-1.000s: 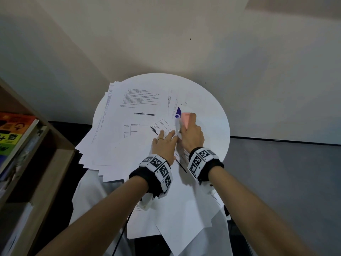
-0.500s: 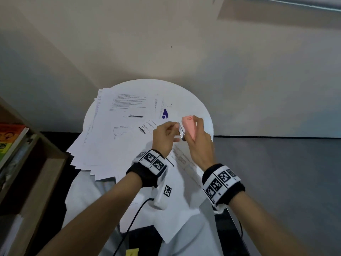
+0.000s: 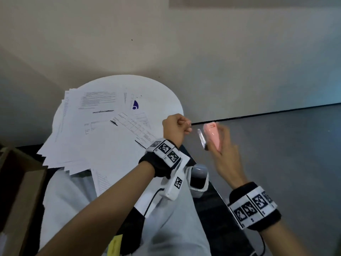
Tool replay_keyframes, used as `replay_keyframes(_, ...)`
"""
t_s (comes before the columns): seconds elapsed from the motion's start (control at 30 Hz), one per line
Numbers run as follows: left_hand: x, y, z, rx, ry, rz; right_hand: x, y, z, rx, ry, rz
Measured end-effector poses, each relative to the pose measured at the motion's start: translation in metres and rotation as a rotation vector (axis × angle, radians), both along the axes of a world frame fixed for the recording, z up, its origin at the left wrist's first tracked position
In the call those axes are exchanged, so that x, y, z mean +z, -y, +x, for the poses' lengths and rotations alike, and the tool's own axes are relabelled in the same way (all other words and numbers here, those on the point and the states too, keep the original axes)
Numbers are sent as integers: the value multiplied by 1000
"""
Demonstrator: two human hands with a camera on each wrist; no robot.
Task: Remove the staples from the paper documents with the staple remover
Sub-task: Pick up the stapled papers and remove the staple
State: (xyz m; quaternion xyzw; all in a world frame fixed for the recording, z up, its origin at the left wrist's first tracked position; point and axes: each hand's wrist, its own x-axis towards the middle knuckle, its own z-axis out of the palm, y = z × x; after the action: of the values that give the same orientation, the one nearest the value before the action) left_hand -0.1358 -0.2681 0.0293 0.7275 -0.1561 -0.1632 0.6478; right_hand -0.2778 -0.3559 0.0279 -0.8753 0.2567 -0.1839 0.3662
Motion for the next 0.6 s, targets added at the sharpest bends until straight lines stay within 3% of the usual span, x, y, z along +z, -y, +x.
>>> replay_keyframes(0.1,-21,34,-33,-124,-14,166,-14,30,-59,-211,36,83)
replay_keyframes(0.3,-110,66,-84,-327,-58,488,-49,62,-146,-486,47,205)
replay_keyframes(0.4,-147,69,-83,-326,-16,601,-73,67,-173,-549,1,299)
replay_keyframes(0.6,-188,89,-73,-190,-45,624,-108,67,-207,-655,-93,371)
